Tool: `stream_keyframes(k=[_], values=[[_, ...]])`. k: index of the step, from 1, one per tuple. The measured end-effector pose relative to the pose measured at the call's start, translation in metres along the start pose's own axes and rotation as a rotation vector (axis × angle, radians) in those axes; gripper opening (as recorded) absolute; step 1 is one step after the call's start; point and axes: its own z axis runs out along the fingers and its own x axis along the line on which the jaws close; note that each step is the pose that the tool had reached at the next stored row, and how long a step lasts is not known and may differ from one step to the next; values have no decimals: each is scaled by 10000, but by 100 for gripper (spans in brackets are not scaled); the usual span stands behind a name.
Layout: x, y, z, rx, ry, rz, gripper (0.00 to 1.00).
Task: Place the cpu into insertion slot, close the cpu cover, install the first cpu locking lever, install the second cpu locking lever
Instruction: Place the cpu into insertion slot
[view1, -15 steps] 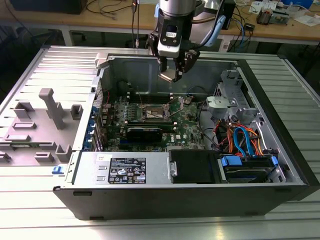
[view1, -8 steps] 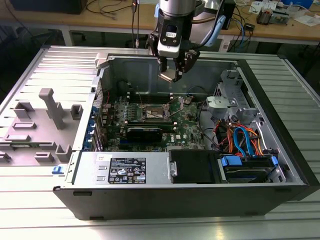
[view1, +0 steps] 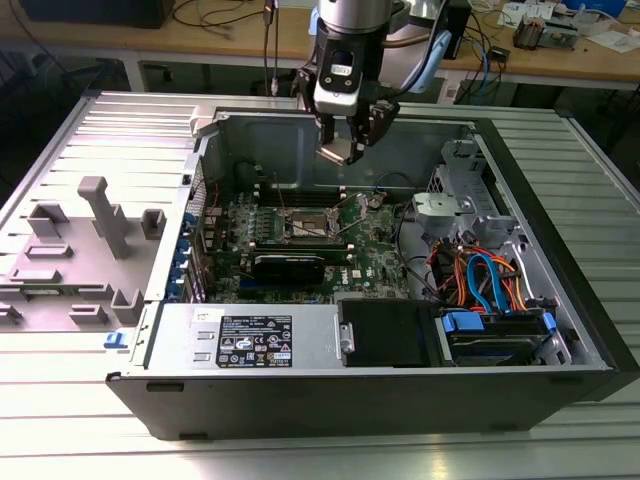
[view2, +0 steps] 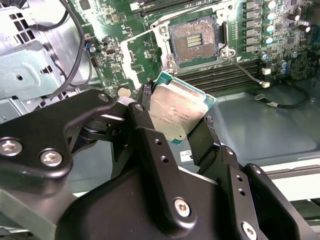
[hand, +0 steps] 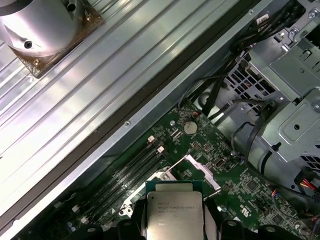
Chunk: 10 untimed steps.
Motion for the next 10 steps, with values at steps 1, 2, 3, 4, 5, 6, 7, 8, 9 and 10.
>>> stream_keyframes(k=[1,2,3,4,5,6,7,8,9,10], values=[[0,0,4,-5,-6,82,55],[-3,-4,8,-6,-13,169,55],[-7,-9,10,-5,-17,206,55],[-14,-17,14,-7,-20,241,55],[-20,-23,17,-7,-22,269,55],[-26,-30,21,-8,-25,302,55],[-30,-35,26,-10,-27,340,55],[-36,-42,33,-9,-32,428,55],[-37,-43,36,-6,-34,486,55],[-37,-43,40,-4,-38,563,55]])
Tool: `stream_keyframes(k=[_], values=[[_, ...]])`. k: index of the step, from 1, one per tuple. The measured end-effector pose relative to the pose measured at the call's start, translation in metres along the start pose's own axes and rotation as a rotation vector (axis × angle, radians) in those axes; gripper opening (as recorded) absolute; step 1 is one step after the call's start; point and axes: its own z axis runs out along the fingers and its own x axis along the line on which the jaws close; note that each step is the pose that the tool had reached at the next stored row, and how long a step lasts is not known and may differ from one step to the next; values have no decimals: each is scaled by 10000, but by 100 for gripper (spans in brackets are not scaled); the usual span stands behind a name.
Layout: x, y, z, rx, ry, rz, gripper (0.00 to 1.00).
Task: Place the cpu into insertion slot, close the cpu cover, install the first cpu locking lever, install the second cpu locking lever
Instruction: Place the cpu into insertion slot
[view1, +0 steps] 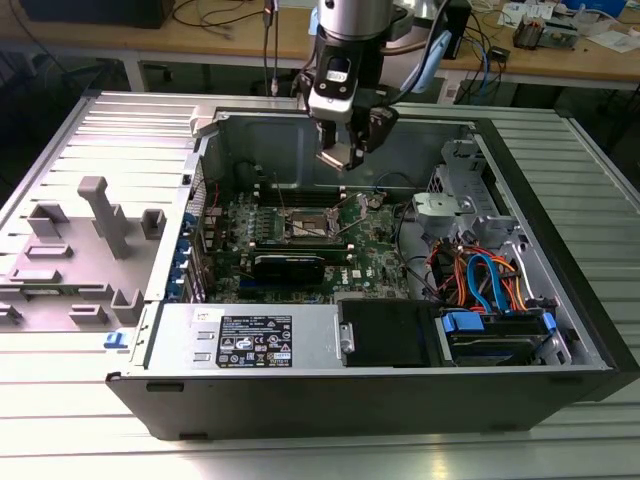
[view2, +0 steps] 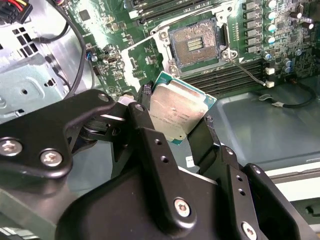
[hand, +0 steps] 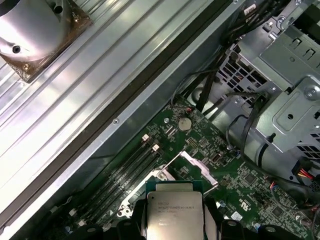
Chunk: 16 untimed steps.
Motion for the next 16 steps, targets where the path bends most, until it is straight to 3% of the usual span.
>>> stream_keyframes(k=[5,16], values=[[-3,-4,31,-3,-39,567,55],[-4,-8,68,-15,-98,1334,55]])
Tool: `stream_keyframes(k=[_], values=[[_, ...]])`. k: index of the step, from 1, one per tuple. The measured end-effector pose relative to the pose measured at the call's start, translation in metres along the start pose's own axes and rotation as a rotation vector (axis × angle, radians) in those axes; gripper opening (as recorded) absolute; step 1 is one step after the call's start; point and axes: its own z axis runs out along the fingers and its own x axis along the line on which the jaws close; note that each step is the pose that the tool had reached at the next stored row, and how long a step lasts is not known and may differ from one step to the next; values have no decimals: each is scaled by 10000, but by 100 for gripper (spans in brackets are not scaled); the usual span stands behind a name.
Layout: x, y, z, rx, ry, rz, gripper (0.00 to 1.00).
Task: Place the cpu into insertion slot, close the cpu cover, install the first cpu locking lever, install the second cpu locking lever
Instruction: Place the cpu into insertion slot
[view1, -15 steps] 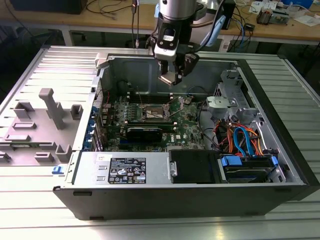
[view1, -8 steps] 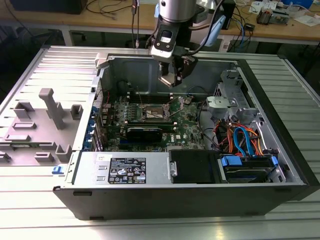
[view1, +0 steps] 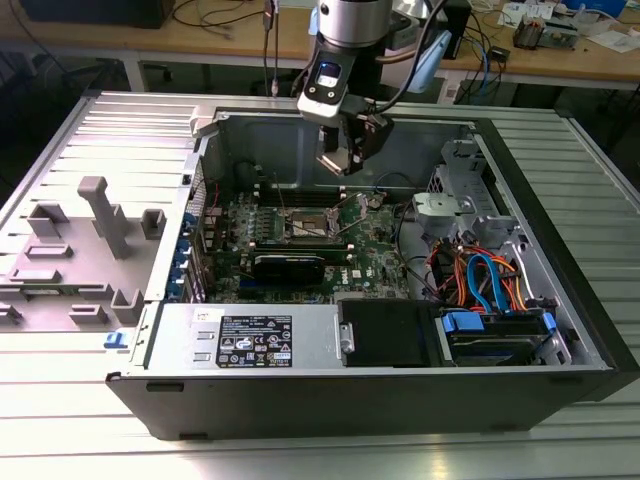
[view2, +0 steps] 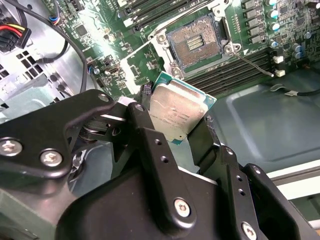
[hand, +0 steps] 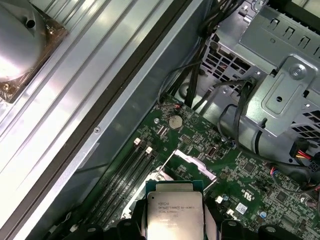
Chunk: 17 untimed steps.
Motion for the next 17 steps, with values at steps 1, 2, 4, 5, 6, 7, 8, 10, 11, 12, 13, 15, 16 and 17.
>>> stream_keyframes(k=[1,2,4,5,6,7,8,10,11,12,13,15,16,17], values=[[0,0,1,-1,0,2,55],[0,0,1,-1,0,5,55],[0,0,1,-1,-1,8,55],[0,0,1,-1,-1,8,55],[0,0,1,-1,-1,9,55],[0,0,1,-1,-1,10,55],[0,0,1,-1,-1,9,55],[0,0,1,-1,-1,10,55],[0,0,1,-1,-1,11,55],[0,0,2,-2,-1,15,55],[0,0,2,-2,-2,23,55],[0,0,3,-3,-6,83,55],[0,0,5,-5,-13,153,55],[0,-1,7,-8,-21,256,55]])
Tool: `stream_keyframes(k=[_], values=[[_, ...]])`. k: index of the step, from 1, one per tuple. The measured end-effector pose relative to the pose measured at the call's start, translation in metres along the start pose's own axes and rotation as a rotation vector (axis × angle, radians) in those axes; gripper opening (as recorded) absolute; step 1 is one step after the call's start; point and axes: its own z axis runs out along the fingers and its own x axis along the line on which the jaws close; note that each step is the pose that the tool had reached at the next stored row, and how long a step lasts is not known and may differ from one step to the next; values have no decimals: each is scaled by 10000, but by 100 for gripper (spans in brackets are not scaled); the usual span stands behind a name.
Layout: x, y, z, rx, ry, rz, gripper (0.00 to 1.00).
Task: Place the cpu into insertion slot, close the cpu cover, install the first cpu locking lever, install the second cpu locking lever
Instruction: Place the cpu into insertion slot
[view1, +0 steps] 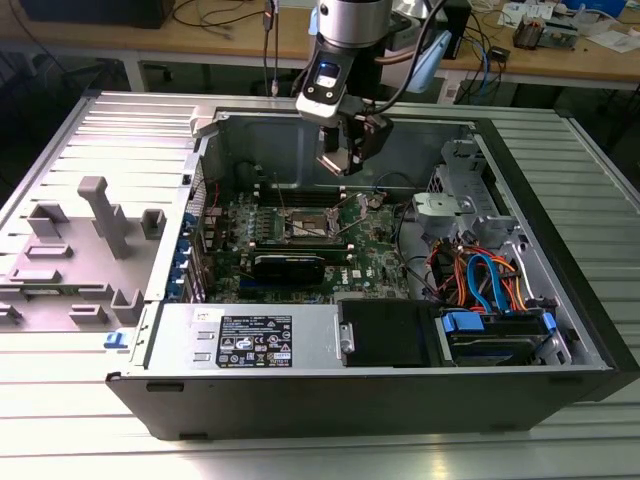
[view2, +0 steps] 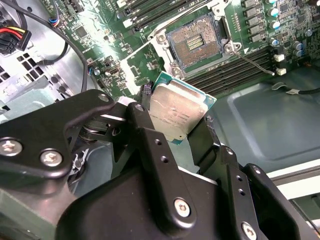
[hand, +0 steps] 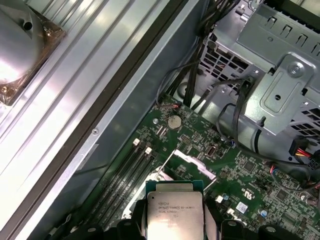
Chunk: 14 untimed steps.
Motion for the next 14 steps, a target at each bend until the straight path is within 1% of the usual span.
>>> stream_keyframes(k=[4,6,14], values=[[0,-1,7,-11,-44,543,55],[-1,-1,10,-13,-58,725,55],[-1,-1,10,-14,-60,756,55]])
